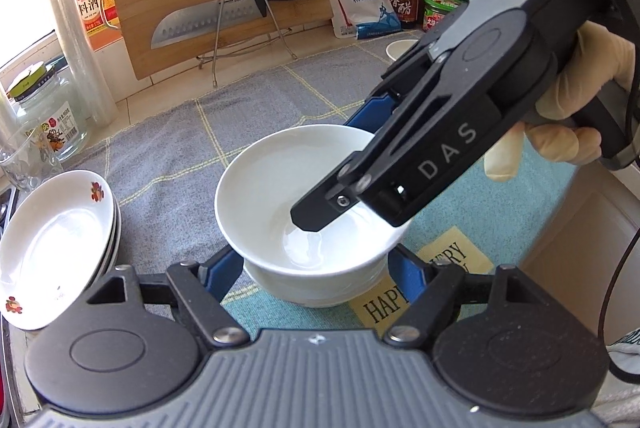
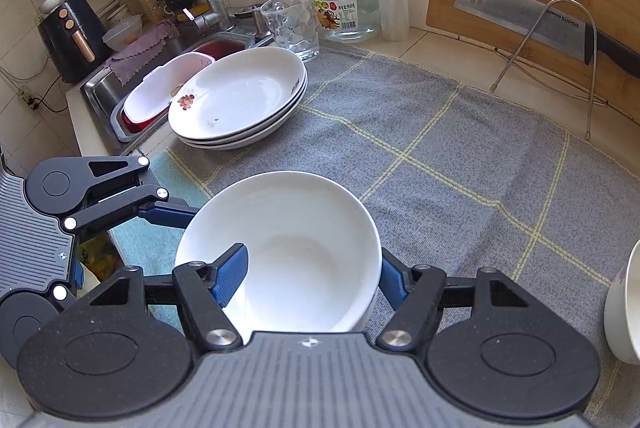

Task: Organize plates and bowls
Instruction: 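Lower the held white bowl into the other bowl and open the right gripper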

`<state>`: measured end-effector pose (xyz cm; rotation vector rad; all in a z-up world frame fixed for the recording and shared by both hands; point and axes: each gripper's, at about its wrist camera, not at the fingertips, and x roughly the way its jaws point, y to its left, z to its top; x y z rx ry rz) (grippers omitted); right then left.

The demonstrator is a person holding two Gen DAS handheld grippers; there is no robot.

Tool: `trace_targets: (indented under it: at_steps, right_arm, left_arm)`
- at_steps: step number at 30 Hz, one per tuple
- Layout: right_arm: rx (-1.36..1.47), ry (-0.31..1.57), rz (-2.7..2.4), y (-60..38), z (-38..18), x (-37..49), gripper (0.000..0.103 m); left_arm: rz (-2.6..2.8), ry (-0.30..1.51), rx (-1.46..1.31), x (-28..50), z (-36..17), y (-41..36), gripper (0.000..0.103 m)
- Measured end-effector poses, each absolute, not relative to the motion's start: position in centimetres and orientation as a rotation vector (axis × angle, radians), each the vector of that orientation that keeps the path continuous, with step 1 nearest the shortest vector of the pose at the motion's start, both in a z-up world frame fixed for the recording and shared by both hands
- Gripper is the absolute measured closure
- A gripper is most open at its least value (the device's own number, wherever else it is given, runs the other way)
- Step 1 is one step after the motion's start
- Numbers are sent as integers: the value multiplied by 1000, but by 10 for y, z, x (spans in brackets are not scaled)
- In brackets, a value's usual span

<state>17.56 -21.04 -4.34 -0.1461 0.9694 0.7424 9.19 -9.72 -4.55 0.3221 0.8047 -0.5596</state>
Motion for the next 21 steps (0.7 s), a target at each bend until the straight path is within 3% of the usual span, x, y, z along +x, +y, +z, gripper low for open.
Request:
trace_targets:
  at_steps: [17, 19, 21]
  right_arm:
    - [-151, 979, 733, -211, -50, 176, 28]
    - [-148, 975, 736, -211, -50, 176, 23]
    - [-149, 962, 739, -211, -49, 174, 12]
  left_arm:
    - [-571, 830, 312, 97, -54, -99, 21]
    - [-567, 826, 322, 96, -55, -100, 18]
    - [-569, 825, 319, 97, -56, -99, 16]
